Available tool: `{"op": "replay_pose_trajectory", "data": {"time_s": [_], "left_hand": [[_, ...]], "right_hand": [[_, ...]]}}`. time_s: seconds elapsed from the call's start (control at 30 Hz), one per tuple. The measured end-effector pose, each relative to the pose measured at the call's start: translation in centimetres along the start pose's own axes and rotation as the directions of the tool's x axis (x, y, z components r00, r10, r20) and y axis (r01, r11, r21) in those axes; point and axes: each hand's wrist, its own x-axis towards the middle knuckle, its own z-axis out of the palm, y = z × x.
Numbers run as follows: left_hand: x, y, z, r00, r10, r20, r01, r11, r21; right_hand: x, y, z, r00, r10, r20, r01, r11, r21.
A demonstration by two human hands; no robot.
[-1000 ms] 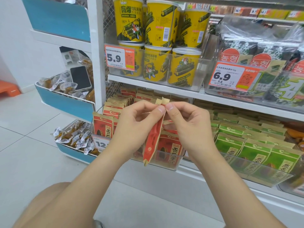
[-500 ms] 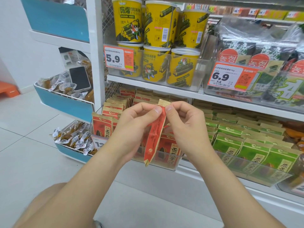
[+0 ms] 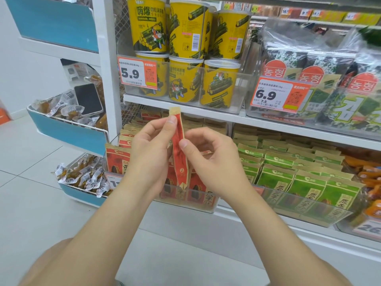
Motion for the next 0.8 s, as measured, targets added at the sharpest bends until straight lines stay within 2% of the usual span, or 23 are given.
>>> {"op": "replay_pose_trajectory", "data": {"time_s": [0.1,0.3,0.4,0.5,0.63,0.7,0.8], "left_hand": [[0.5,-0.1,0.9,1.0,0.006,0.015,-0.005,0.999,-0.053],[0.9,-0.3,2.4,0.999,-0.028,0.035,0.032,0.992,-0.119],[1.1,0.0,2.5,0.998,-0.034,0.054,0.039,0.993,-0.107],[0.8,0.1,2.2,0.984,-0.026,0.177,0.027,1.0,-0.005],[-1.0,-0.4,1.3,0.933,0.0,0.361,-0.111,0.951,0.288],[-1.7,-0.7,0.9,0.926,0.012,0.376,-0.146,0.933,0.329],[-1.9,-0.8,0.3,0.934,0.043,0.355,-0.16,0.939,0.306]], "right_hand": [[1.0,-0.3,-0.3,1.0,0.012,-0.018,-0.011,1.0,0.026],[2.0,0.6,-0.3,0.992,0.065,0.106,-0.074,0.994,0.076],[2.0,1.0,-0.5,0.997,0.03,0.064,-0.034,0.997,0.063],[1.6,0.9,-1.2,1.0,0.014,-0.024,-0.012,0.995,0.095],[0.6,0.4,-2.1,0.983,0.051,-0.175,-0.028,0.991,0.133],[0.2,0.0,-2.1,0.979,0.058,-0.193,-0.033,0.991,0.131],[-0.2,-0.8,-2.3,0.984,0.134,-0.122,-0.111,0.978,0.177]]}}
